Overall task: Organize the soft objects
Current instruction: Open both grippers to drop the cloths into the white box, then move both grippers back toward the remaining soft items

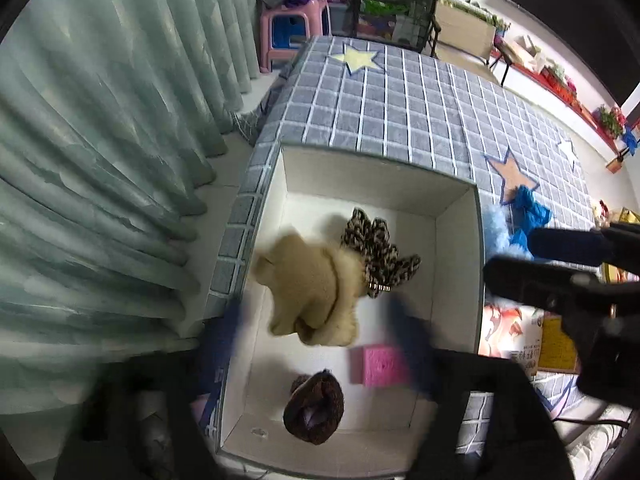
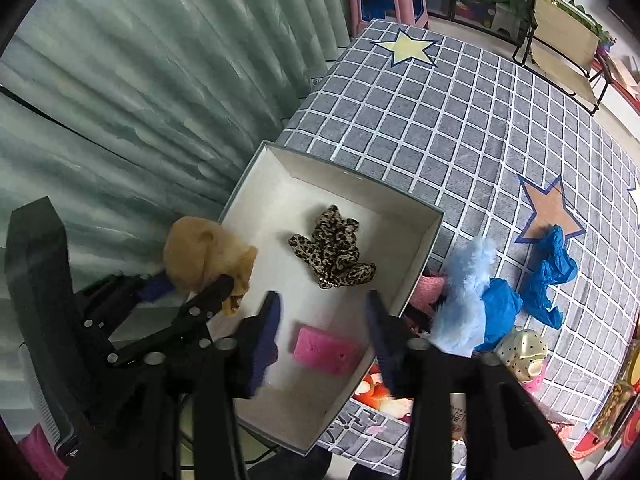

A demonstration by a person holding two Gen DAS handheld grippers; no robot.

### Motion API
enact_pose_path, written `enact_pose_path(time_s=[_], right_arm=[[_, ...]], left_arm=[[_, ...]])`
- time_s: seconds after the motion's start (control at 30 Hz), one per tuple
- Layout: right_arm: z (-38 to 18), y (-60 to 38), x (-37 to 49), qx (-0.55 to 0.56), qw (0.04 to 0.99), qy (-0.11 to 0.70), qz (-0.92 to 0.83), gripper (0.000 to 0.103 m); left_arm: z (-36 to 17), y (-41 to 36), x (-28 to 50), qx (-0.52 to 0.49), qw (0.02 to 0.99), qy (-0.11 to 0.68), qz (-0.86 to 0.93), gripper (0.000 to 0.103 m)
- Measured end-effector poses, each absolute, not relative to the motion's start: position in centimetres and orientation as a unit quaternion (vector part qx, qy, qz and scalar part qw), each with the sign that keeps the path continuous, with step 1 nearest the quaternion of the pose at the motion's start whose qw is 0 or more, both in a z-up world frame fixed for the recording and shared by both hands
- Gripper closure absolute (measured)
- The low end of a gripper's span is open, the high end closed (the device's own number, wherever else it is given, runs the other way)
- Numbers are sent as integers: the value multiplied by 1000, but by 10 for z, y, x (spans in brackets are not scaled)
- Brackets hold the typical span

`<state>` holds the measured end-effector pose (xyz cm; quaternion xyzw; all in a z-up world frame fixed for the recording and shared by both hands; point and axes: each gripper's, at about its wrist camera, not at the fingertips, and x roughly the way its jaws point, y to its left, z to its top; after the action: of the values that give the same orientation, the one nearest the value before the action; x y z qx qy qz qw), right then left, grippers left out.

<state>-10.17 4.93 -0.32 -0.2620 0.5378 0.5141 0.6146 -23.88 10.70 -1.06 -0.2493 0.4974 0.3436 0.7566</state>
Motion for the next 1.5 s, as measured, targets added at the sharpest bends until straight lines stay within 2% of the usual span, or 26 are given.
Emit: enact_pose_path(time_s=[0.03,0.07,0.1,0.13,0.47,1.17,1.5], right_arm=[[-3,49,-102,-263,615,537,514,46],[-4,49,-102,-264,615,538,513,32],[-4,49,-102,-266,617,538,510,18],[-3,48,-101,-265,620,537,508,16],[-5,44,-94,-259,623,553,489,16],[5,35,-94,-253,626,552,490,16],[23,-21,-26,-208,638,586,454,16]], left_arm=[[-8,106,-240,-249,762,488,345,13],[-6,105,-240,-248,766,482,345,12],[-5,105,-241,-251,769,477,344,4],[-5,106,-241,-256,770,475,341,0],[-9,109,-239,-280,766,473,333,0],[3,96,-237,-267,772,478,323,0],[18,71,-184,-232,794,494,269,0]])
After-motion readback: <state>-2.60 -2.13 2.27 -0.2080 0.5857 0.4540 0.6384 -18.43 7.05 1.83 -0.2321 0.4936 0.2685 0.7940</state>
